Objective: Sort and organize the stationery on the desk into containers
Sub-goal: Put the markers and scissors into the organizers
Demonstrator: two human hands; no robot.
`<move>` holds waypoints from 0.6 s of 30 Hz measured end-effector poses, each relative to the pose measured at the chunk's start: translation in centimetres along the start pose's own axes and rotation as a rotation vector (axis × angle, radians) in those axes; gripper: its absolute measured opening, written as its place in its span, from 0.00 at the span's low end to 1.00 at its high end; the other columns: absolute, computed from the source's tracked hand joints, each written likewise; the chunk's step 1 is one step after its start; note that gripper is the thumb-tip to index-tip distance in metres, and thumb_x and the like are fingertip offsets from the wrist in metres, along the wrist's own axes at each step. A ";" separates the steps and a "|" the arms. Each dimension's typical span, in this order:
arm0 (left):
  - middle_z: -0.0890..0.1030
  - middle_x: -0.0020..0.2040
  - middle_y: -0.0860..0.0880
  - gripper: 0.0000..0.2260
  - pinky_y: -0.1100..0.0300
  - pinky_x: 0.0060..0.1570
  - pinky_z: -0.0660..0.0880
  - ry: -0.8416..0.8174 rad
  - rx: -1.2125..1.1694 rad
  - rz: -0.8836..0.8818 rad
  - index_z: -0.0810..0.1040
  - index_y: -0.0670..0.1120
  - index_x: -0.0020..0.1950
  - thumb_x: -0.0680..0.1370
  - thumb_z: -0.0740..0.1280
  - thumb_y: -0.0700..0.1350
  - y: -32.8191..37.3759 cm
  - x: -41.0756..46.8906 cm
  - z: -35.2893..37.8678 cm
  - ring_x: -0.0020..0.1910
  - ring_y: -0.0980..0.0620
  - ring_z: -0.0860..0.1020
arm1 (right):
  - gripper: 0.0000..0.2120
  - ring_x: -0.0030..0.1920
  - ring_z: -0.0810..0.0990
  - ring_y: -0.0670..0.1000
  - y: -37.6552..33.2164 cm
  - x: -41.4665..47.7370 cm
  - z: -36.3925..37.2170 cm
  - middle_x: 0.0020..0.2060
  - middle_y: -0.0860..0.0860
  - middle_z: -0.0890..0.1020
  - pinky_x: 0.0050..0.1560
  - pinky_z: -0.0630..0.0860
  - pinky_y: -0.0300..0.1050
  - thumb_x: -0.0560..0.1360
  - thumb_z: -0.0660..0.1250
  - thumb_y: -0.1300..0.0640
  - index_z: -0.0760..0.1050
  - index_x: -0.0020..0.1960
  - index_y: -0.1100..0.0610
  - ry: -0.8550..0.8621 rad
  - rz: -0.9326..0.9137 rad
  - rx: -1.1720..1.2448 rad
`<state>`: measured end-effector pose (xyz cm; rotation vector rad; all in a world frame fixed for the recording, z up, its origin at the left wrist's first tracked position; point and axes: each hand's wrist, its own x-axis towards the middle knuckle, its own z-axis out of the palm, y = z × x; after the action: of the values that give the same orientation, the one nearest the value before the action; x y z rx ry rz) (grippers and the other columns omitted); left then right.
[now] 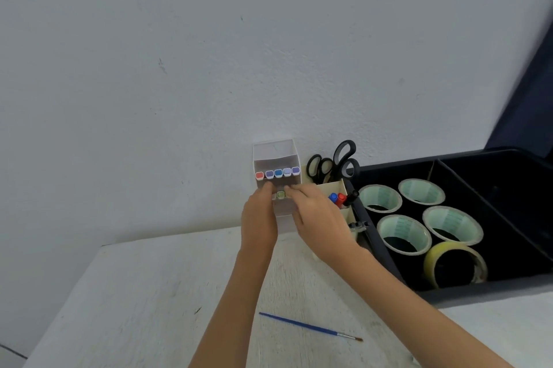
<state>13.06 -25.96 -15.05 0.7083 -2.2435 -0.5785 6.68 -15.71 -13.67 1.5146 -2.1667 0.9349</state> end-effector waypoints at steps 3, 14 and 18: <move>0.80 0.55 0.41 0.12 0.53 0.51 0.76 0.021 0.105 0.081 0.77 0.39 0.58 0.74 0.69 0.35 0.6 -1.2 -0.2 0.51 0.43 0.79 | 0.18 0.51 0.78 0.53 -0.1 -2.0 -1.4 0.50 0.55 0.80 0.53 0.76 0.45 0.73 0.64 0.70 0.76 0.61 0.61 0.010 0.072 0.107; 0.79 0.47 0.58 0.10 0.73 0.40 0.73 0.092 -0.452 -0.111 0.78 0.52 0.53 0.76 0.67 0.38 9.5 -12.2 -0.2 0.47 0.64 0.76 | 0.14 0.41 0.79 0.40 0.9 -11.6 -9.3 0.38 0.43 0.83 0.42 0.74 0.29 0.72 0.66 0.70 0.82 0.47 0.53 0.088 0.450 0.468; 0.80 0.44 0.56 0.09 0.72 0.37 0.73 -0.003 -0.529 -0.218 0.78 0.52 0.51 0.76 0.67 0.39 11.0 -16.3 1.8 0.43 0.60 0.78 | 0.15 0.37 0.81 0.41 2.7 -15.8 -12.1 0.35 0.43 0.84 0.41 0.76 0.32 0.73 0.66 0.69 0.83 0.42 0.50 0.016 0.570 0.498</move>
<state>18.09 -7.01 -17.79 0.6726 -1.8978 -1.2208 9.03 4.12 -15.28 1.0481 -2.5302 1.7673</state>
